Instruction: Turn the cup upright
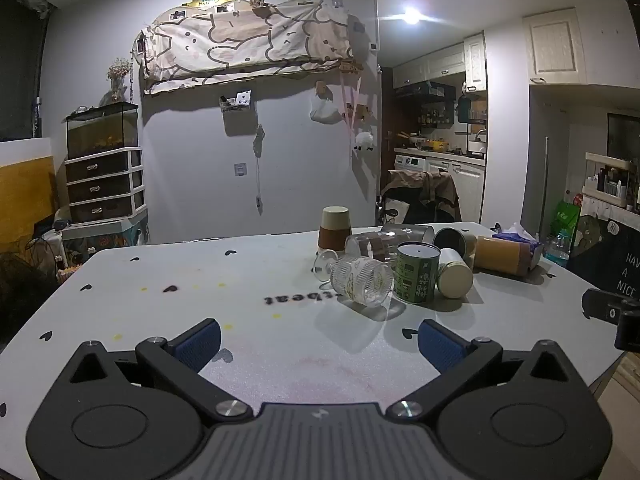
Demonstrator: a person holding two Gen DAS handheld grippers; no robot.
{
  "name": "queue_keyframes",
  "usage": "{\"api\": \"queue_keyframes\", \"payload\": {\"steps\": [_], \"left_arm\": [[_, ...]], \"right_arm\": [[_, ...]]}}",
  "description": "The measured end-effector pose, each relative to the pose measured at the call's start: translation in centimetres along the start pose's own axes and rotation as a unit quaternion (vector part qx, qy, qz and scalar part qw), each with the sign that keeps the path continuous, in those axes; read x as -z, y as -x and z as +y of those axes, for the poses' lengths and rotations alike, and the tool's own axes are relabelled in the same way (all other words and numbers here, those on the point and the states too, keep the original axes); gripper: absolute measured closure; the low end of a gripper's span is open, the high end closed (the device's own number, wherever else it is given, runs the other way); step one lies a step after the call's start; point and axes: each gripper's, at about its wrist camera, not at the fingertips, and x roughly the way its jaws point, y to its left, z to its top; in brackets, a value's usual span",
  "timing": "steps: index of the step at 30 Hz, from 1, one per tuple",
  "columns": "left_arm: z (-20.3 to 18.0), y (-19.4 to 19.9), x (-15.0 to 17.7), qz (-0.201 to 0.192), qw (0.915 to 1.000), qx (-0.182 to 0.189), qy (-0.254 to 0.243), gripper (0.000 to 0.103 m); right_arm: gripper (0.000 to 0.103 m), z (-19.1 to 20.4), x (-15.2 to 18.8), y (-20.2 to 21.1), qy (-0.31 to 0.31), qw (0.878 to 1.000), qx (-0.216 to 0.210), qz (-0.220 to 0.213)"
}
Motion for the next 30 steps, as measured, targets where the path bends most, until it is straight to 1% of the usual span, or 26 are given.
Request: {"api": "queue_keyframes", "payload": {"steps": [30], "left_arm": [[0.0, 0.0, -0.01, 0.002, 1.0, 0.0, 0.0, 0.0]], "right_arm": [[0.0, 0.21, -0.1, 0.02, 0.001, 1.0, 0.001, 0.0]]}}
